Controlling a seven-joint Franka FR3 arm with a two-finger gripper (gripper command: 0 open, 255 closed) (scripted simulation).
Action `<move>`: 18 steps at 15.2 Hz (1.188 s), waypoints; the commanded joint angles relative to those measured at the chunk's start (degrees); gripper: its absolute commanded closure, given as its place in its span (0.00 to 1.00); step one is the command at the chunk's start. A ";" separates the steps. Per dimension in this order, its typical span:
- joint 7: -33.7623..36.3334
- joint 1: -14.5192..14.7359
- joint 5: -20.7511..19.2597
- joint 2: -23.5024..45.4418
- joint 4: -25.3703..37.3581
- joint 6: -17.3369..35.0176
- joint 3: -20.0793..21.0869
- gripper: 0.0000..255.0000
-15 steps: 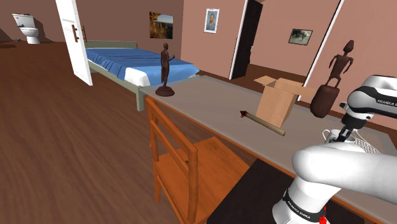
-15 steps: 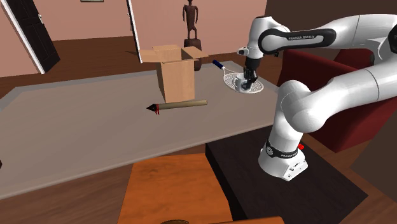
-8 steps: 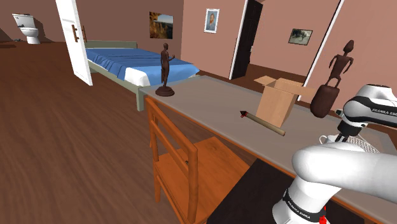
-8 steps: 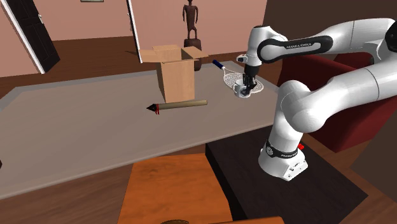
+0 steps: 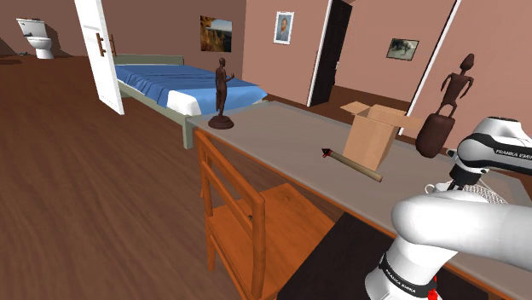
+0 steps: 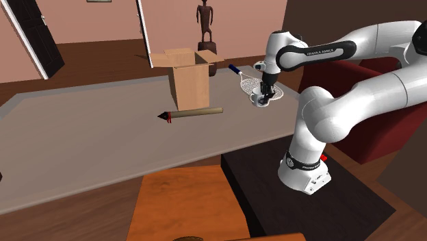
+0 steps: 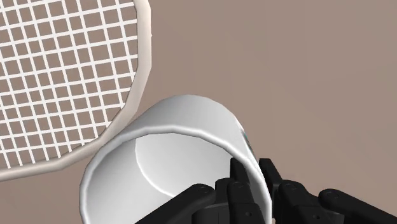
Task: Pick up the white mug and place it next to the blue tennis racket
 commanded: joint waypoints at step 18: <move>-1.48 -0.95 6.01 -1.93 3.31 -6.46 7.42 0.00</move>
